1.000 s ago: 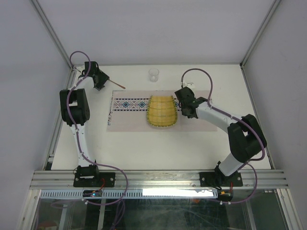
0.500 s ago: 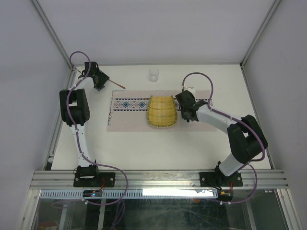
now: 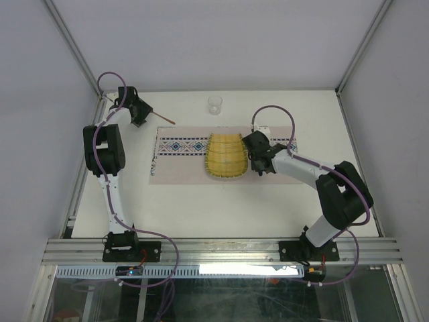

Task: Set the dinner table for one person
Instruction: Place the spoon on the napkin.

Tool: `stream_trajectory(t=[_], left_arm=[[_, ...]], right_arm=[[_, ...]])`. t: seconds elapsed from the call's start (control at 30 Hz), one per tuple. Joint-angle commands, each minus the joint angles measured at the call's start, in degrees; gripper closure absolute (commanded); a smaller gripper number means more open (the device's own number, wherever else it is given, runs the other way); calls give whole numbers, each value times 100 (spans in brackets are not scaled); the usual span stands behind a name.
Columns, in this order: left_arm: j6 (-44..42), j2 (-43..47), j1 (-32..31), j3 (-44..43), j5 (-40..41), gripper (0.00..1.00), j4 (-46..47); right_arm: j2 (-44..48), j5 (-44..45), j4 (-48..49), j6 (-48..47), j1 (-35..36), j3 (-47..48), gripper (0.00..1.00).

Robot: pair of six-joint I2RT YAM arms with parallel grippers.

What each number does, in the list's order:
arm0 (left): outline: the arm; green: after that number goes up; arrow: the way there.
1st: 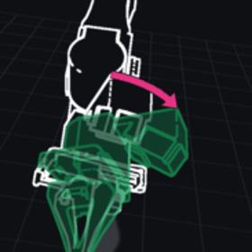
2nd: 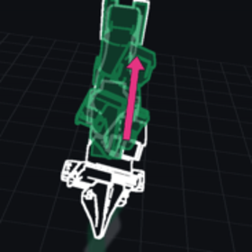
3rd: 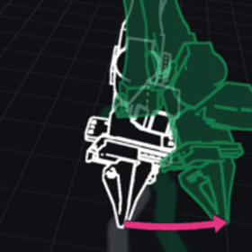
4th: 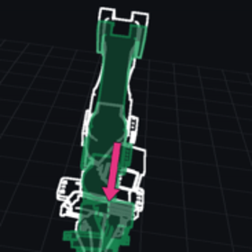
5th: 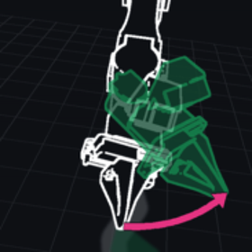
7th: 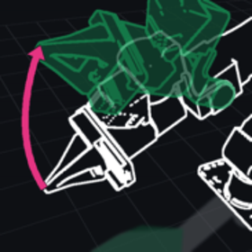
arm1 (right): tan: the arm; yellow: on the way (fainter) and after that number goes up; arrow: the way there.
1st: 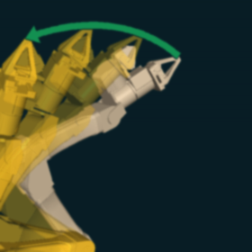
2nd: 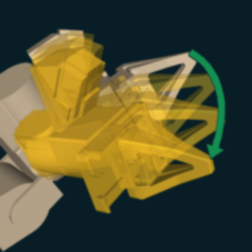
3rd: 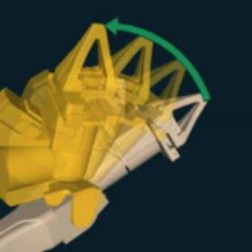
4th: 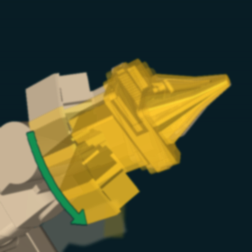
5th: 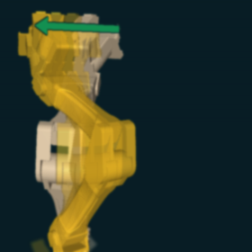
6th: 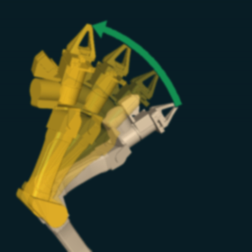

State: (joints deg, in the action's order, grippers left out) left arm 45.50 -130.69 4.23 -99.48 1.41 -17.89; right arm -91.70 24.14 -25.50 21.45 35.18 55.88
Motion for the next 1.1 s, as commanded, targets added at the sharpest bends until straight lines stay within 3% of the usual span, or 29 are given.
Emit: stream_trajectory(t=[0.0, 0.93, 1.0, 1.07], left_arm=[[-120, 185, 75, 122, -82, 44, -224], [-137, 120, 69, 92, -91, 44, -206], [-137, 127, 73, 87, -97, 43, -211], [-147, 137, 78, 87, -91, 43, -211]], right_arm=[[-57, 107, 110, 202, 26, -19, 100], [-559, 135, -269, 271, 132, 330, 100], [-545, 212, -331, 287, 150, 357, 89], [-489, 297, -408, 298, 189, 382, 69]])
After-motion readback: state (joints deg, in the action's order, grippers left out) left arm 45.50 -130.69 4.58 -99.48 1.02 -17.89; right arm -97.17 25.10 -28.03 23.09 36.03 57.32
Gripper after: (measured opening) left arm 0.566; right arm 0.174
